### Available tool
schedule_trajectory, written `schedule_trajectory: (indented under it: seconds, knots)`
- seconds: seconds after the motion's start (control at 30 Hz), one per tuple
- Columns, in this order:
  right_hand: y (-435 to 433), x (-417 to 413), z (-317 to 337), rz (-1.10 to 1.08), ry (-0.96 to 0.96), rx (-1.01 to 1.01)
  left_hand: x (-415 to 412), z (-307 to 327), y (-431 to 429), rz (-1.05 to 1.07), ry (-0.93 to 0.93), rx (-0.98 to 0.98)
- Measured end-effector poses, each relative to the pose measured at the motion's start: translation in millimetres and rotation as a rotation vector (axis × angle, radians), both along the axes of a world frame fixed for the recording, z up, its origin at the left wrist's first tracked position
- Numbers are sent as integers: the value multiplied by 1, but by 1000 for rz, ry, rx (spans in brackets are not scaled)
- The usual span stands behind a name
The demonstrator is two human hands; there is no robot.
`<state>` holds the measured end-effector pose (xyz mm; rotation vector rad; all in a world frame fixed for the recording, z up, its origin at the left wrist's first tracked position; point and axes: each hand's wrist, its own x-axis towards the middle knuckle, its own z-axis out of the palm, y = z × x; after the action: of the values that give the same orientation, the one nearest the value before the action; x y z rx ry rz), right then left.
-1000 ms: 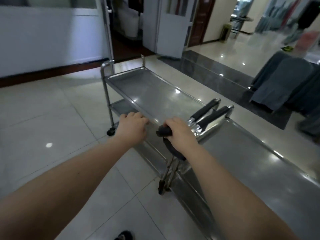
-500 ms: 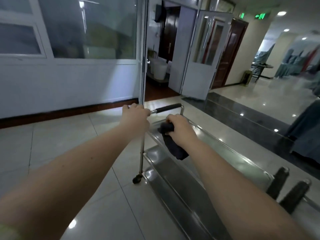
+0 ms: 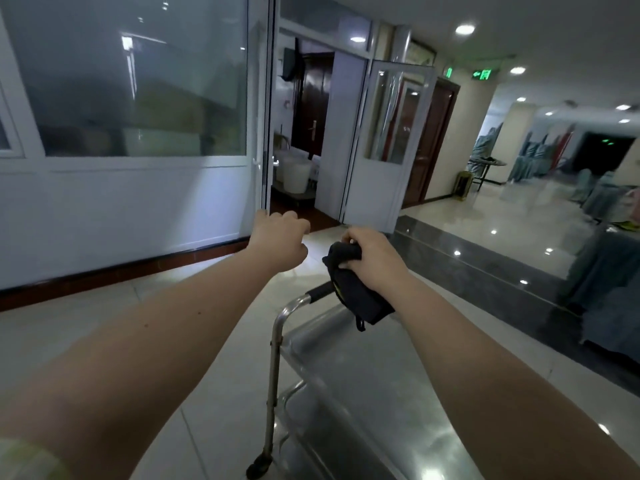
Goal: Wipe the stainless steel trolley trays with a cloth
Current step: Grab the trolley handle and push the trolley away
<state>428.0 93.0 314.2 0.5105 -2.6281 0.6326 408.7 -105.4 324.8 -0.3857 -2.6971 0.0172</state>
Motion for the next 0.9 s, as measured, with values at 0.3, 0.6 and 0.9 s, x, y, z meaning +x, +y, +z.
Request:
schedule_trajectory:
  seconds: [0.3,0.6,0.9]
  knots:
    - [-11,-185,25,-23,-56,-110,-201,18,-4,-136,20,-3]
    - [-22,-312,-14,-277,-9,-93,-379,-23,1,-442,5,-55]
    - [-38,-349,-60,-573,-138,-251,-464,-78,26,-838,-223,54]
